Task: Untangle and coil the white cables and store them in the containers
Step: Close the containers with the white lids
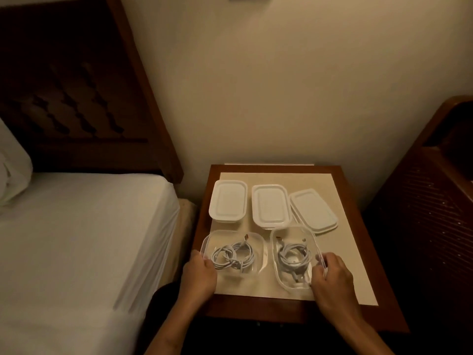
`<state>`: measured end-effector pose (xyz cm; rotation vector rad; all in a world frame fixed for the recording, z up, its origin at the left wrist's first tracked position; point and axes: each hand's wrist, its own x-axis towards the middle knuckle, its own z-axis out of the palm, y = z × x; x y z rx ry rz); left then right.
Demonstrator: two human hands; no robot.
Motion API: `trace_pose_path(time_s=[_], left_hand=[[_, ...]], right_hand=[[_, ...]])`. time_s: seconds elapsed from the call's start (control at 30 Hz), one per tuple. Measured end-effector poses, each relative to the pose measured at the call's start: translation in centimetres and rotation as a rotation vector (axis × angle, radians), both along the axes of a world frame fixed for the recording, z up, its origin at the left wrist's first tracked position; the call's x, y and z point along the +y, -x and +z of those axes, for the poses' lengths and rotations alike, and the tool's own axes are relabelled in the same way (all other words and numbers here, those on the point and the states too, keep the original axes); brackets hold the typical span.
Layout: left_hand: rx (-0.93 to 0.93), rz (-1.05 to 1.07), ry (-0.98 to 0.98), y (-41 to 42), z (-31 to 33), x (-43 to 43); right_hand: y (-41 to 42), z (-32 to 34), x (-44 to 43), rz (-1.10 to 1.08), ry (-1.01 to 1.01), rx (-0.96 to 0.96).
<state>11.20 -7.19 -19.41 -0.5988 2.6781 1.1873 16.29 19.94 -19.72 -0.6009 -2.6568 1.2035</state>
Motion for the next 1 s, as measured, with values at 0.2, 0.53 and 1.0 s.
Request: trace_pose_path(time_s=[0.2,0.53,1.0], left_hand=[[-0.087,-0.009,0.000,-0.3,-1.6,0.3],[0.245,-0.386,0.377,1.6,4.6,5.2],[0.069,-0.583,0.367,4.0,3.3,13.0]], right_hand=[[-0.2,-1.2,1.3,0.037,-0.098,-0.118],[12.5,1.6,6.1,-0.025,-0.324,-0.220],[17.8,-0.3,7.6,-0.045,-0.177,-0.454]])
